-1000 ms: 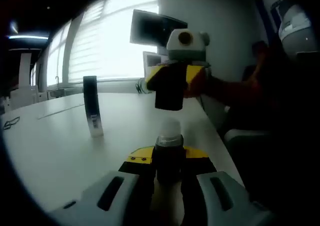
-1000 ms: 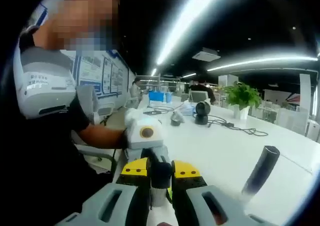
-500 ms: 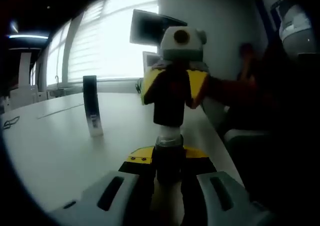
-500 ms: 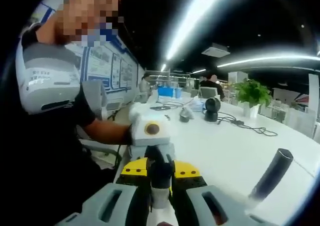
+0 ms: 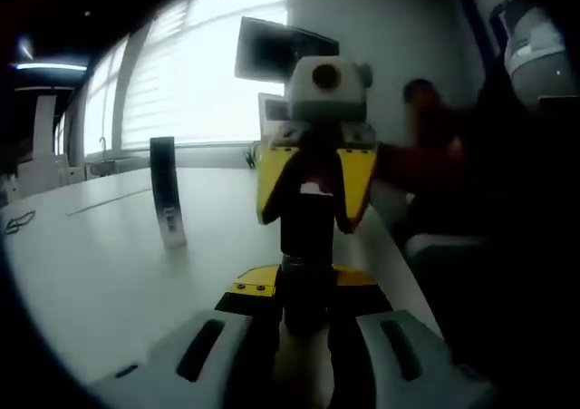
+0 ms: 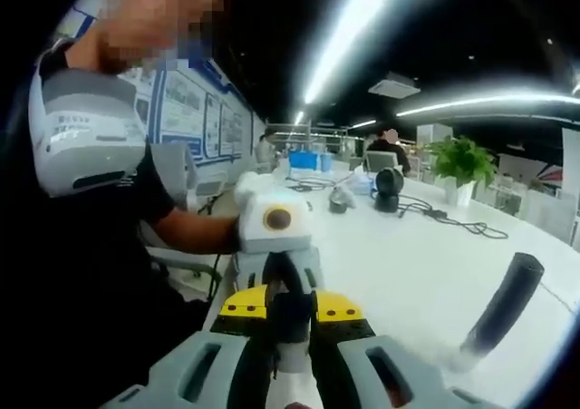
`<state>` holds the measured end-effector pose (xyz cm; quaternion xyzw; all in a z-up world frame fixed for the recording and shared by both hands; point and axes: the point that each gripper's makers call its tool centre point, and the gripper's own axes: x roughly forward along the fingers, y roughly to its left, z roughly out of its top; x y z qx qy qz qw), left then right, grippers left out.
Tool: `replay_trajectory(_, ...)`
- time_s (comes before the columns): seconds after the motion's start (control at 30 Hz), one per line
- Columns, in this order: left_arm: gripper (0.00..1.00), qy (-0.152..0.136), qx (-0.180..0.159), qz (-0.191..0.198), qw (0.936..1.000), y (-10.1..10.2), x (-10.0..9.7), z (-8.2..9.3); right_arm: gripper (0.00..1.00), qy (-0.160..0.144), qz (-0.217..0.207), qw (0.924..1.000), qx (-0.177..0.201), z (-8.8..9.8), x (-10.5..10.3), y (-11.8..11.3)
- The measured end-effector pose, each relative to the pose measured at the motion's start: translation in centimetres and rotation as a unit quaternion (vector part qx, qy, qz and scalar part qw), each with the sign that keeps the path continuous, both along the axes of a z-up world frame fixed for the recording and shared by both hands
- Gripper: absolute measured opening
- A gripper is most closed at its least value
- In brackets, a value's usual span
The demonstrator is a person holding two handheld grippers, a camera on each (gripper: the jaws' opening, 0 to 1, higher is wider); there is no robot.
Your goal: Pick up cosmetic bottle twist off cap place on table pick up cap screw tight cap place on table
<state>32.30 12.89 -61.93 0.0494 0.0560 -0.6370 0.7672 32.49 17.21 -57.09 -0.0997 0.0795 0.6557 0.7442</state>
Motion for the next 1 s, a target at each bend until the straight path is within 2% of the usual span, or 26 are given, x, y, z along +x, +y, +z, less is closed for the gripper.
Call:
replay_trajectory(0.43,0.10,-0.001,0.001,0.001,1.0000,0.00,-0.03,0.08,0.10,-0.006,-0.021,0.9998,-0.004,-0.09,0.17,0.03)
replay_trajectory(0.77,0.10,-0.003,0.001,0.000,1.0000,0.03,-0.09,0.09,0.10,-0.008,-0.081,0.9967,0.002,-0.01,0.31,-0.08)
replay_trajectory(1.0,0.10,-0.001,0.002,0.003,1.0000,0.08,0.00,0.05,0.10,-0.005,-0.134,0.9910,-0.003,-0.01,0.59,-0.30)
